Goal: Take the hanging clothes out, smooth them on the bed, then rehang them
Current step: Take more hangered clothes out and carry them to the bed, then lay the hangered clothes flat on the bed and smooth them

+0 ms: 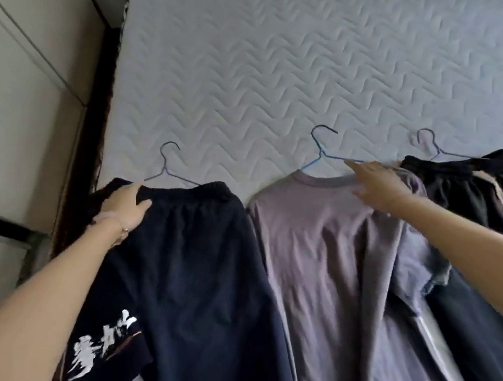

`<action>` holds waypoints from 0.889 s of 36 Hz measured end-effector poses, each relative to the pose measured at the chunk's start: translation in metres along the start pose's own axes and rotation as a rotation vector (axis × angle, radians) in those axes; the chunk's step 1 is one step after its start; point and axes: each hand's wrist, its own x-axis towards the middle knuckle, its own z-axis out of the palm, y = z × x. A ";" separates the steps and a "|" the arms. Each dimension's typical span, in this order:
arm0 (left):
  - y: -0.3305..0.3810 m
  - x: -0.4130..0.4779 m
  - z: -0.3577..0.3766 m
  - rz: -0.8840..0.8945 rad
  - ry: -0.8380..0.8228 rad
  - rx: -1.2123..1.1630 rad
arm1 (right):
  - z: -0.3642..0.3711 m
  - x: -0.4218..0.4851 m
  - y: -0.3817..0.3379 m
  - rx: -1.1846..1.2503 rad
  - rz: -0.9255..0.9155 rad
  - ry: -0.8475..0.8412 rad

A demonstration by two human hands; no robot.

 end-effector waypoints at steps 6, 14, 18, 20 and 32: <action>-0.014 -0.055 0.058 -0.054 -0.127 -0.213 | 0.053 -0.037 -0.006 0.248 0.156 -0.141; -0.031 -0.163 0.133 -0.189 -0.226 -0.408 | 0.107 -0.136 -0.013 0.666 0.362 -0.212; -0.026 -0.224 0.163 -0.229 -0.288 -0.439 | 0.129 -0.198 -0.007 0.790 0.516 -0.241; -0.021 -0.254 0.178 -0.252 -0.358 -0.442 | 0.140 -0.230 -0.001 0.834 0.599 -0.258; 0.058 -0.321 0.234 -0.072 -0.515 -0.329 | 0.130 -0.313 0.056 1.087 0.837 -0.168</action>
